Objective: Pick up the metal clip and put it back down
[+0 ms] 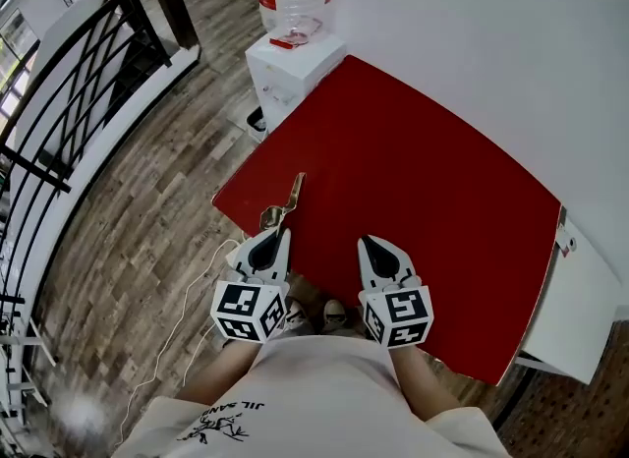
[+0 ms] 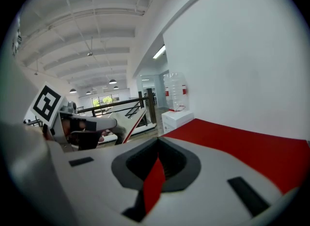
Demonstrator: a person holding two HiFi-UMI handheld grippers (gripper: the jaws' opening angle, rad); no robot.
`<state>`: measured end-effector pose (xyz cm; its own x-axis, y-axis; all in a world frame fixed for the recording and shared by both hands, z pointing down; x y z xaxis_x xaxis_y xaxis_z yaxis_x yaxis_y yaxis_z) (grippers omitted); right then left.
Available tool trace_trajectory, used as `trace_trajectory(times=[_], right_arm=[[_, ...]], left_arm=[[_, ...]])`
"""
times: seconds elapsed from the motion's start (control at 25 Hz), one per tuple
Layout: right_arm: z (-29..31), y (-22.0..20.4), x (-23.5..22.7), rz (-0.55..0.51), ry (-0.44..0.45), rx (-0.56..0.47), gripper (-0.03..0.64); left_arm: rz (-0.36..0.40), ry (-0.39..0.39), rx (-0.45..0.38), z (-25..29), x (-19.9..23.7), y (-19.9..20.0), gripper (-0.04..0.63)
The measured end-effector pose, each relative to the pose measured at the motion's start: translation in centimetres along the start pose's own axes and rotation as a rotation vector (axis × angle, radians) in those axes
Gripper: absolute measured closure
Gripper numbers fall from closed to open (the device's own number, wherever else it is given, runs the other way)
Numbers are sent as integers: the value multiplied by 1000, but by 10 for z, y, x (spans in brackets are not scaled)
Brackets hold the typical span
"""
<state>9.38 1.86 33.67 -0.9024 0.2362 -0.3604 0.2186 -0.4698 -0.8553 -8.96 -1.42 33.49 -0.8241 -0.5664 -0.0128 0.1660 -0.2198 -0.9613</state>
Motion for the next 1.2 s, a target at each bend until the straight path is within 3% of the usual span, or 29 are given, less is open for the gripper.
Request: trace_trajectory(times=[0.36,0.64,1.2], right_arm=[[-9,-3,-35,56,-95,-6,611],[14,-18,-59,99,-109,16,611],[75,-75,-106,185,-116,93,611]], left_arm=[[-11,-109,55,51,-24,-13,589],[0,-154,103,95,-28,-37,589],[-25,-201,261,185,-29,-138,589]])
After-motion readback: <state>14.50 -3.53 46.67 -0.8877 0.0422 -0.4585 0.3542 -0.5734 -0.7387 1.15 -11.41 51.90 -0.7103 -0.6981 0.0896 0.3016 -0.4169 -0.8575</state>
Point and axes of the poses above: the fingertips, and each gripper's own axes: z forward along the fingers, x to its left, y out of its top, the point moved 5 cm from there along -z, backward along the fingers, and after that the axes turned 15 degrees about z, right-handed, at the moved point
